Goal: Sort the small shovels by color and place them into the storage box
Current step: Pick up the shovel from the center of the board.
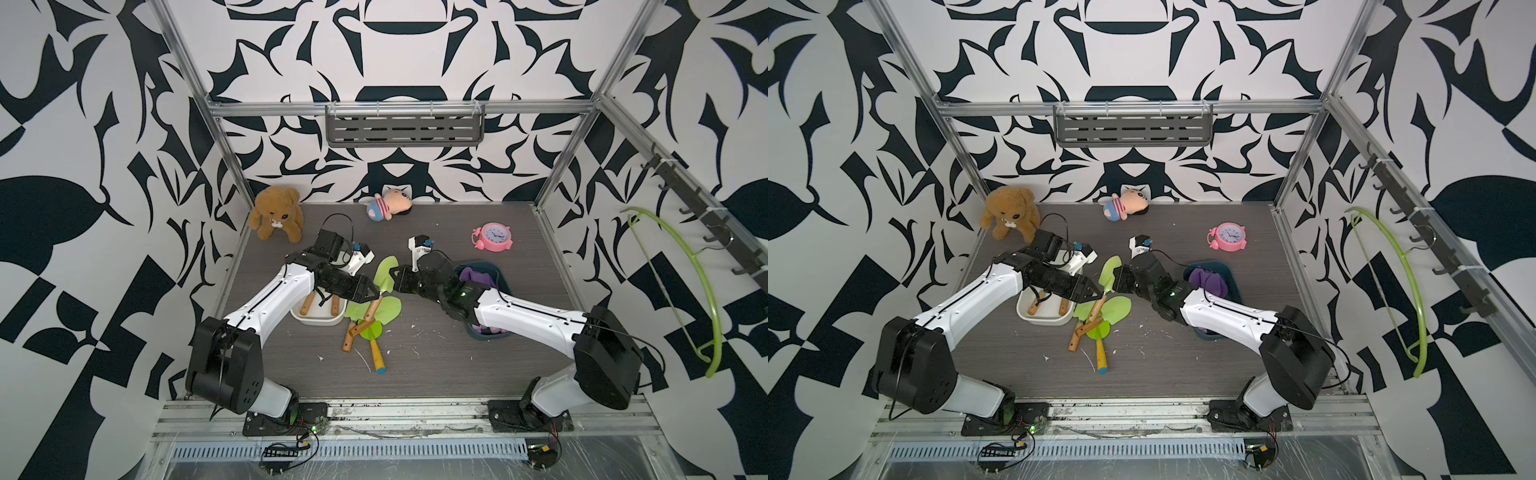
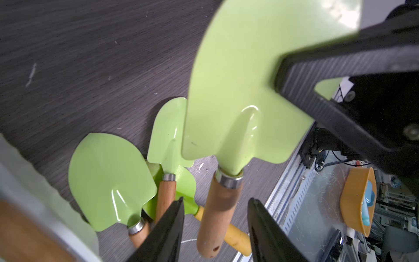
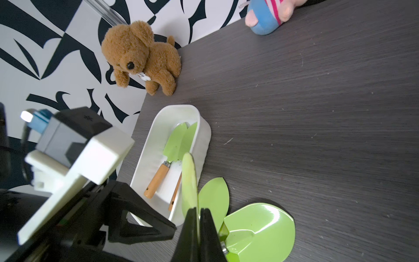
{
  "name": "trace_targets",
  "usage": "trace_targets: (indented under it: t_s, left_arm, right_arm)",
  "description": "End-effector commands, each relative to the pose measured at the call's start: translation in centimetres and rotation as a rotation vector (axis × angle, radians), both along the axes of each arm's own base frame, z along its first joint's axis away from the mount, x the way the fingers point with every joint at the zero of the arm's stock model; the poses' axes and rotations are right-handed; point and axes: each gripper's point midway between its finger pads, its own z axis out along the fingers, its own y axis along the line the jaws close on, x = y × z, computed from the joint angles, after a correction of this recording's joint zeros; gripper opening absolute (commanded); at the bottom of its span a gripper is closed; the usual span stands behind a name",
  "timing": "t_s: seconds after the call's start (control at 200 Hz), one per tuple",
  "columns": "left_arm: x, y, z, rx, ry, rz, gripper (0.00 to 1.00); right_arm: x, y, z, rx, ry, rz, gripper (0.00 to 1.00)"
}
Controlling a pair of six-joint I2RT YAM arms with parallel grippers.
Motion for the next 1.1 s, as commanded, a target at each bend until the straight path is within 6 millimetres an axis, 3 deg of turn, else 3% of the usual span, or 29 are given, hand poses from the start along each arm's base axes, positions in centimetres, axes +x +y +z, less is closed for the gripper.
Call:
trace_targets:
  t_s: [0.0,0.305,0.41,0.525,0.66,0.805,0.93,1.095]
  left_arm:
    - [-0.5,-0.7,0.7,-0.062,0.012,-0.023,0.49]
    - [-0.7,-0.7,0.7,-0.07,0.017,-0.03,0.33]
    - [-0.8,-0.7,0.8,-0.073,0.01,-0.033,0.34]
    - [-0.9,-0.7,0.9,-0.077,0.008,-0.033,0.41]
    - [-1.2,-0.6,0.9,-0.08,0.005,-0.039,0.4]
    - [-1.2,-0.6,1.1,-0.081,-0.003,-0.046,0.24]
    - [-0.9,-0.3,1.1,-0.062,-0.013,-0.035,0.03]
    - [0.2,1.1,0.7,-0.018,-0.024,0.043,0.0]
  right_arm:
    - [0.1,0.9,4.1,0.119,-0.088,0.016,0.0]
    - [0.4,1.2,4.9,0.157,-0.105,0.017,0.0]
    - [0.6,1.4,5.1,0.171,-0.106,0.019,0.0]
    - [0.9,1.5,5.2,0.177,-0.106,0.016,0.0]
    - [1.1,1.7,5.3,0.187,-0.108,0.017,0.0]
    - [1.3,1.9,5.4,0.196,-0.108,0.02,0.0]
    - [1.3,1.9,5.2,0.195,-0.105,0.022,0.0]
    - [1.2,1.0,4.5,0.147,-0.098,0.005,0.26]
